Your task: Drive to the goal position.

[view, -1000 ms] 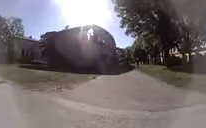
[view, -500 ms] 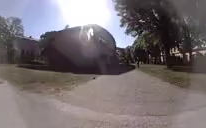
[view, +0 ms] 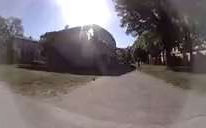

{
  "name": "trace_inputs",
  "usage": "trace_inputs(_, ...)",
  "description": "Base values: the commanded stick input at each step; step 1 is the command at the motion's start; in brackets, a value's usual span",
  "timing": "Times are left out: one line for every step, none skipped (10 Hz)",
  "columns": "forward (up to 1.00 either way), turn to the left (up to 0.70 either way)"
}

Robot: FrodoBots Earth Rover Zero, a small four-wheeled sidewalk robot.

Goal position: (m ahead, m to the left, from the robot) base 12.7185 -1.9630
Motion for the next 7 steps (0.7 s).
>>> trace_inputs(0.45, 0.0)
trace_inputs(0.45, 0.0)
trace_inputs(0.45, 0.0)
trace_inputs(0.45, 0.0)
trace_inputs(0.45, 0.0)
trace_inputs(0.45, 0.0)
trace_inputs(0.45, 0.0)
